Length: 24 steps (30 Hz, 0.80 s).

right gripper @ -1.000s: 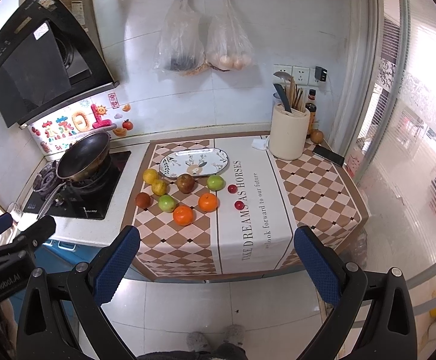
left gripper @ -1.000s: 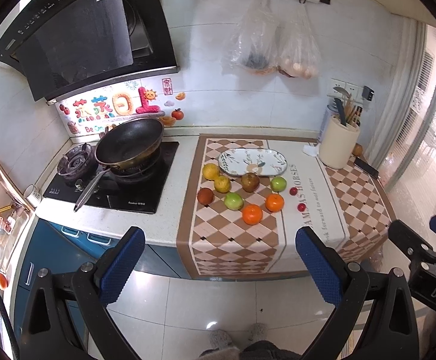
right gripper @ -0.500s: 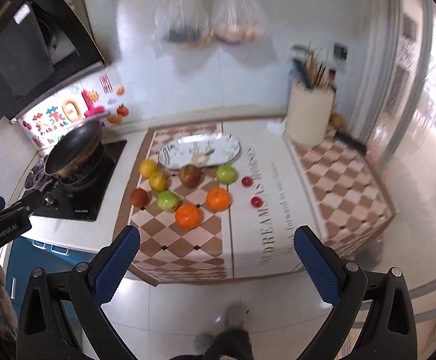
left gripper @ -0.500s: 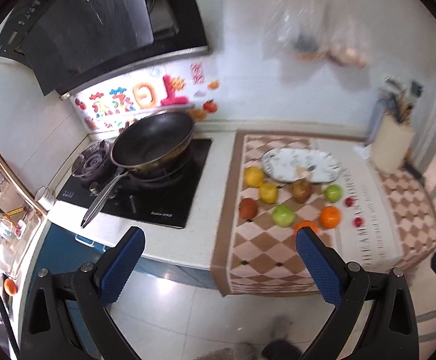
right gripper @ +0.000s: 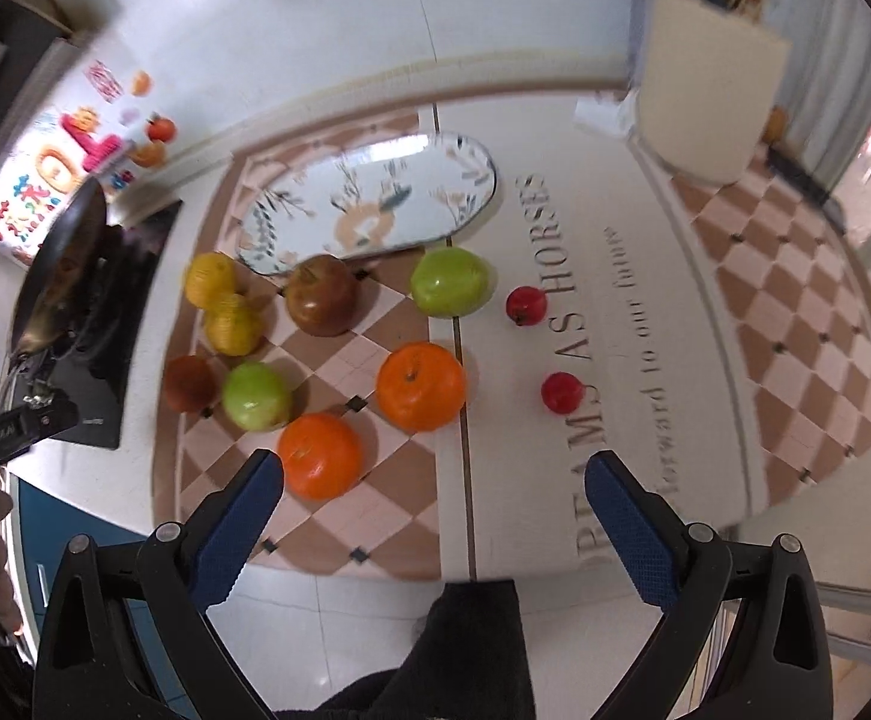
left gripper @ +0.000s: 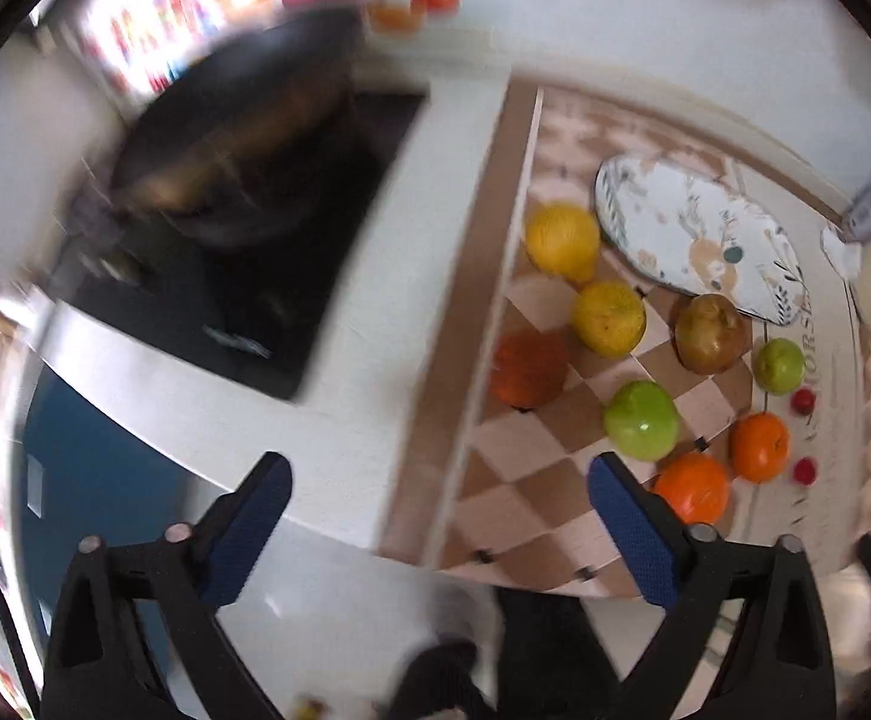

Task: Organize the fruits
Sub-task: 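Reach the right tool to the orange while the left tool reaches the dark red plum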

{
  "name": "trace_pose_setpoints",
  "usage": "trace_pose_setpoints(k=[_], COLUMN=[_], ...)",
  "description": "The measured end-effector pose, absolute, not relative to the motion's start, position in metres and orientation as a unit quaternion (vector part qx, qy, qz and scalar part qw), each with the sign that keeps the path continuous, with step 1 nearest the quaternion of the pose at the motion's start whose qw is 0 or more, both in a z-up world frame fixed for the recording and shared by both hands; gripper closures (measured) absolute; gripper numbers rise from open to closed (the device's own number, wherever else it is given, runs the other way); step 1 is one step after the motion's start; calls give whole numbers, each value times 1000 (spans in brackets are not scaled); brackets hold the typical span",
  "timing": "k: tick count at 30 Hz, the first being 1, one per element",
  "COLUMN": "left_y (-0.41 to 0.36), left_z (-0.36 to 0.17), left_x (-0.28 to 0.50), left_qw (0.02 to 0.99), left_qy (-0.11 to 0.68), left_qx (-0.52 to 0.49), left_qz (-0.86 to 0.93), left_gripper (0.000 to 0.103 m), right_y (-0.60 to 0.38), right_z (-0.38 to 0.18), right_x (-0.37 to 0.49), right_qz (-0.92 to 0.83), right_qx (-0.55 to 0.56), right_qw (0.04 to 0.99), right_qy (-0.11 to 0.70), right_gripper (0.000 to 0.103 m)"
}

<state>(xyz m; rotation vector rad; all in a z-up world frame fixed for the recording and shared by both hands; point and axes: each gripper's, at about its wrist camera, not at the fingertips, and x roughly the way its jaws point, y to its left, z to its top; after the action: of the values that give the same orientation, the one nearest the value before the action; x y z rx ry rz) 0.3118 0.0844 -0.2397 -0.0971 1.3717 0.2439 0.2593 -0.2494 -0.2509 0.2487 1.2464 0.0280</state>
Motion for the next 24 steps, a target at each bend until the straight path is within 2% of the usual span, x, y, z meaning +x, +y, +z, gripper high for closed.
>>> trace_pose_setpoints(k=[2,6,20,22,24], left_y=[95,100,78,76,75], left_z=[-270,-311,-376,-380,-383], left_x=[335,365,399,402,402], left_qw=[732,693,645,645,643], left_qy=[667,702,751,751,752], left_qx=[-95,-132,-113,-114,-118], left_qz=[101,95,85,83,81], left_gripper=[21,22,23,30,47], right_y=[-251,-252,-236,-233,-232], right_z=[-273,-303,-364,-371,-376], right_x=[282,304,352,355,357], right_qz=[15,25,42,42,44], right_qx=[116,127,133,129,133], right_qw=[792,766,704,697,692], right_qy=[599,629,696,704,708], right_gripper=[1,1,1,1,1])
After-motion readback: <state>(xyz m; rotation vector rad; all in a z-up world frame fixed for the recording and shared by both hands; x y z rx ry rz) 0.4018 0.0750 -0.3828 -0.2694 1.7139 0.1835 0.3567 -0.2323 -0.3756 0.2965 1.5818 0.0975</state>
